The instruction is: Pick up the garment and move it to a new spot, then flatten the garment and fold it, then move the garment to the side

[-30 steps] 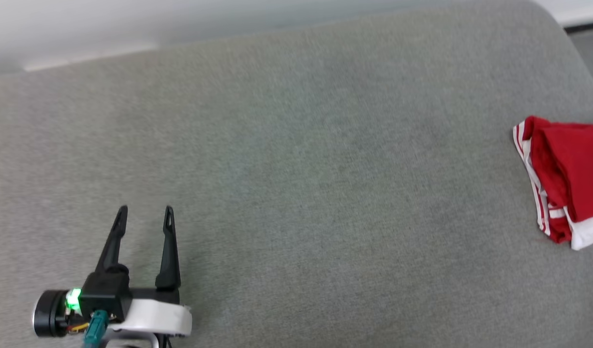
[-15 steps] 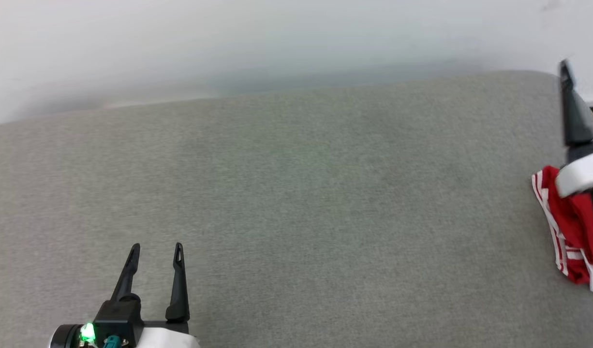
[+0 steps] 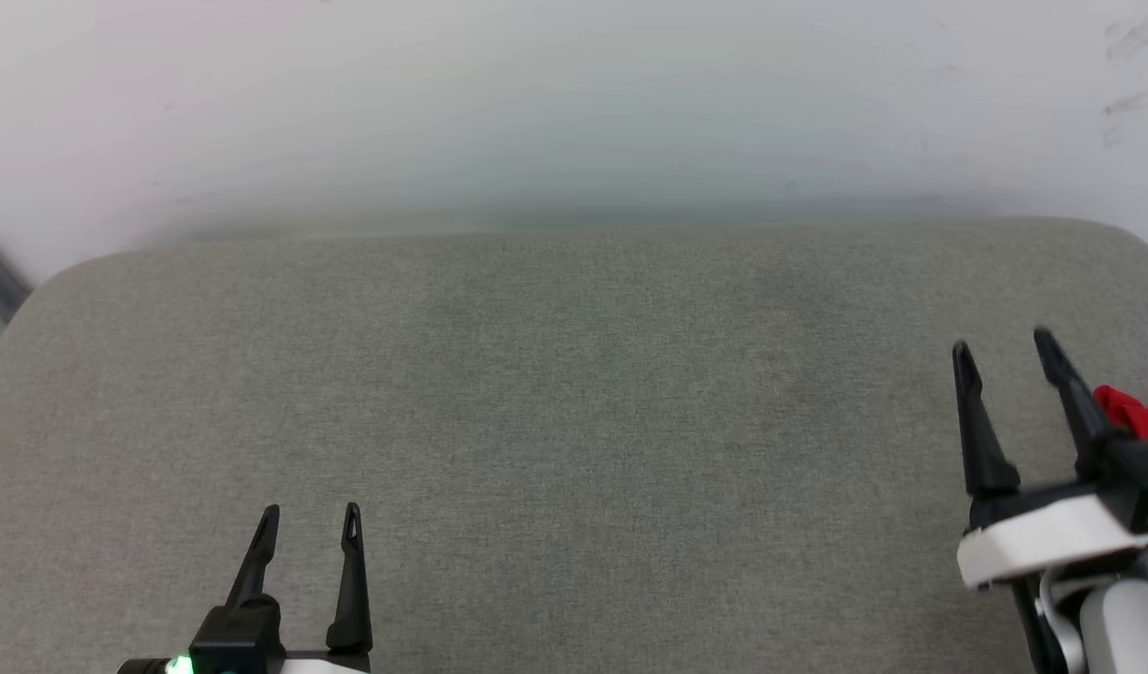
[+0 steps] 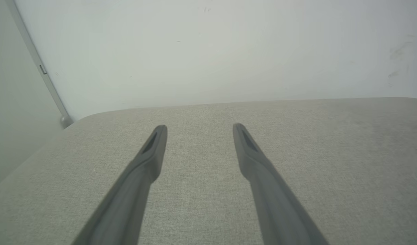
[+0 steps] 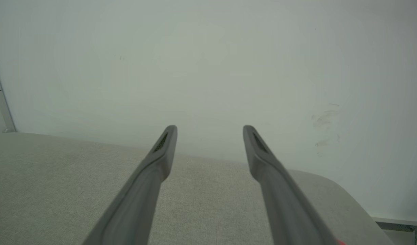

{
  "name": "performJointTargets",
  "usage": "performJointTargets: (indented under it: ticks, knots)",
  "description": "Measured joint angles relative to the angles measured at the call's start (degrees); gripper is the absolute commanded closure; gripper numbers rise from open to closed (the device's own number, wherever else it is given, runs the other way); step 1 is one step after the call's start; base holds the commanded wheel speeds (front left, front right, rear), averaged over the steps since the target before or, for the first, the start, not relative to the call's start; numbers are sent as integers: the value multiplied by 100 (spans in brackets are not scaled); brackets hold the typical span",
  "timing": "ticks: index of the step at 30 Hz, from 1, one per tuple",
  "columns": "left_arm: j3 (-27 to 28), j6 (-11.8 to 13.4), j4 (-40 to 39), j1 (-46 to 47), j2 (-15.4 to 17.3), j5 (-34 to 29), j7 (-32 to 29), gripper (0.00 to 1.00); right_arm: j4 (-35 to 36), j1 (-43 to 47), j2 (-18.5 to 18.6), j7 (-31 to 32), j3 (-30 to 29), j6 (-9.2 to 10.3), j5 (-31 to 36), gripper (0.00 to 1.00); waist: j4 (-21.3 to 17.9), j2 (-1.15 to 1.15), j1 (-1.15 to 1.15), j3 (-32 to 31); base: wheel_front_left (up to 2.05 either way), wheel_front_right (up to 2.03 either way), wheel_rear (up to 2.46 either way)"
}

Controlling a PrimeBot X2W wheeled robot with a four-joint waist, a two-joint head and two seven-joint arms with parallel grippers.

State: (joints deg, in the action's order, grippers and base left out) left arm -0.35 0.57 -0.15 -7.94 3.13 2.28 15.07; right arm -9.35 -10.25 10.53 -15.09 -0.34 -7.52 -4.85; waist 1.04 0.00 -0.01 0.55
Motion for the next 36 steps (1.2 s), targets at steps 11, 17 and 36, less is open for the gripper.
performJointTargets:
  ticks: [11, 17, 36]
  knots:
    - [-15, -141, 102, -98, -12, 102, 0, 0, 233, 1189, -498, 1, -308, 1, -67, 0, 131, 0, 0, -176, 0, 0, 0]
    - [-22, -208, 113, -170, -13, 100, 0, 0, 467, 1630, -644, 0, -304, 1, -132, 0, 165, 0, 0, -282, 0, 0, 0]
    - [-42, -259, 413, -296, -18, 298, -62, 100, 524, 2007, -740, 52, -355, 0, -387, 100, 214, 0, 0, -344, 0, 0, 0]
